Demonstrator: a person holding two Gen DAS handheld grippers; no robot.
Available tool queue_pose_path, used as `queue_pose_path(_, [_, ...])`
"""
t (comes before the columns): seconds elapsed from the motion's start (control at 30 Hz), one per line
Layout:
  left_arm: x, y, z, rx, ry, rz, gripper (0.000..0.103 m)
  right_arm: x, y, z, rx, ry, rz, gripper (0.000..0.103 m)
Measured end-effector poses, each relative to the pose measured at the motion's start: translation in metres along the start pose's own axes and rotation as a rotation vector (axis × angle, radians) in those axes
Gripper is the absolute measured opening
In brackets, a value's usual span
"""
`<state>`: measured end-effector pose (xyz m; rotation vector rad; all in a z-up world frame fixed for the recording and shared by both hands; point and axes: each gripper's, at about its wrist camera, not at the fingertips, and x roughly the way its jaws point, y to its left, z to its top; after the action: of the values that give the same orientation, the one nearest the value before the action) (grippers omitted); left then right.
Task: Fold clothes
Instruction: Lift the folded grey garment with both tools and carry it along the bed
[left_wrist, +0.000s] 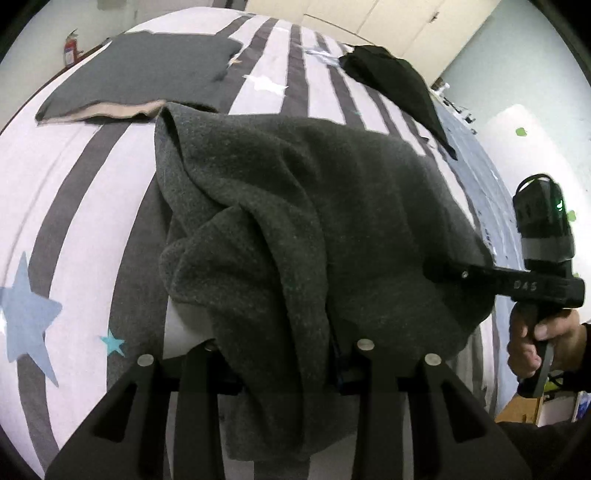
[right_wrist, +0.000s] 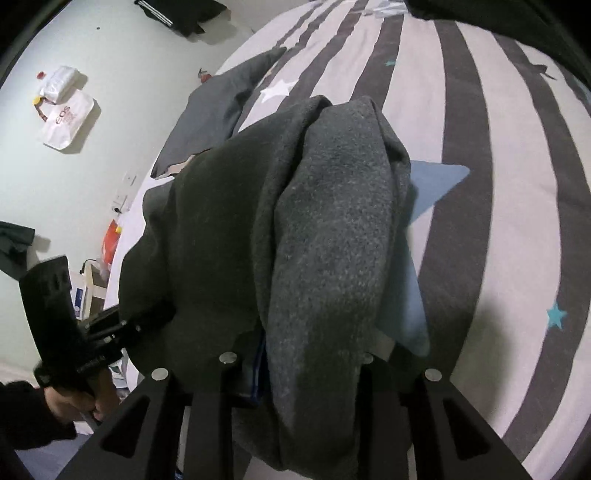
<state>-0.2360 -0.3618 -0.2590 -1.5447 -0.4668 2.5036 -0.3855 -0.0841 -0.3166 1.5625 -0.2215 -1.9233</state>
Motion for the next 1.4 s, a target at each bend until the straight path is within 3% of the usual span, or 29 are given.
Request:
queue_pose_path(0.1, [0.005, 0.004, -0.002, 0.001, 0.004, 0.015, 0.036, -0.001, -0.008, -0.002, 0.015, 0.006, 0.008, 0.026])
queue_pose_path(0.2, [0.006, 0.009, 0.001, -0.014, 0.004, 0.033, 0.041, -0.004, -0.006, 0.005, -0.017, 0.016, -0.046, 0.039])
queue_pose_path(0.23, [0.007, 0.011, 0.001, -0.019, 0.003, 0.038, 0.041, -0.009, -0.005, 0.007, -0.034, 0.006, -0.077, 0.049])
queue_pose_path(0.27, [0.008, 0.014, 0.002, -0.023, 0.003, 0.042, 0.042, -0.013, -0.008, 0.009, -0.037, -0.001, -0.116, 0.066])
queue_pose_path(0.33, [0.011, 0.014, 0.002, -0.029, 0.004, 0.058, 0.047, -0.02, -0.016, 0.011, -0.022, -0.012, -0.165, 0.081])
queue_pose_path(0.37, [0.013, 0.015, 0.002, -0.045, 0.002, 0.07, 0.049, -0.02, -0.021, 0.007, 0.002, -0.012, -0.141, 0.081])
queue_pose_path(0.43, [0.018, 0.02, 0.004, -0.083, -0.002, 0.095, 0.07, -0.013, -0.027, 0.001, 0.065, 0.013, -0.074, 0.081])
queue_pose_path(0.5, [0.022, 0.025, 0.006, -0.122, -0.006, 0.119, 0.083, 0.0, -0.029, 0.002, 0.077, 0.027, -0.035, 0.082])
queue_pose_path(0.63, [0.033, 0.04, 0.007, -0.2, 0.009, 0.057, 0.087, 0.022, -0.027, 0.005, 0.072, -0.003, -0.02, 0.093])
queue_pose_path(0.7, [0.037, 0.041, 0.01, -0.213, 0.007, 0.02, 0.086, 0.024, -0.025, 0.009, 0.091, -0.029, 0.033, 0.09])
queue_pose_path(0.73, [0.039, 0.042, 0.011, -0.218, 0.005, 0.002, 0.085, 0.025, -0.024, 0.012, 0.095, -0.033, 0.082, 0.08])
queue_pose_path(0.77, [0.042, 0.042, 0.013, -0.219, 0.007, -0.02, 0.085, 0.028, -0.022, 0.015, 0.092, -0.024, 0.125, 0.059])
queue_pose_path(0.8, [0.046, 0.041, 0.016, -0.221, 0.014, -0.047, 0.084, 0.035, -0.021, 0.018, 0.095, 0.002, 0.18, 0.053])
queue_pose_path(0.87, [0.054, 0.035, 0.02, -0.198, 0.025, -0.077, 0.083, 0.05, -0.018, 0.02, 0.11, 0.038, 0.229, 0.053])
queue_pose_path(1.0, [0.065, 0.024, 0.03, -0.152, 0.046, -0.151, 0.041, 0.055, -0.025, 0.021, 0.107, 0.055, 0.25, 0.051])
queue_pose_path(1.03, [0.066, 0.023, 0.031, -0.14, 0.046, -0.153, 0.037, 0.054, -0.027, 0.021, 0.112, 0.06, 0.253, 0.048])
queue_pose_path(1.17, [0.06, 0.017, 0.031, -0.133, 0.016, -0.125, 0.028, 0.051, -0.022, 0.025, 0.093, 0.054, 0.235, 0.029])
queue_pose_path(1.3, [0.033, 0.005, 0.04, -0.122, -0.053, -0.097, 0.025, 0.031, 0.0, 0.03, 0.036, 0.014, 0.176, 0.024])
queue_pose_path(1.4, [0.006, 0.001, 0.056, -0.119, -0.112, -0.113, 0.026, 0.01, 0.01, 0.04, 0.04, -0.015, 0.193, 0.023])
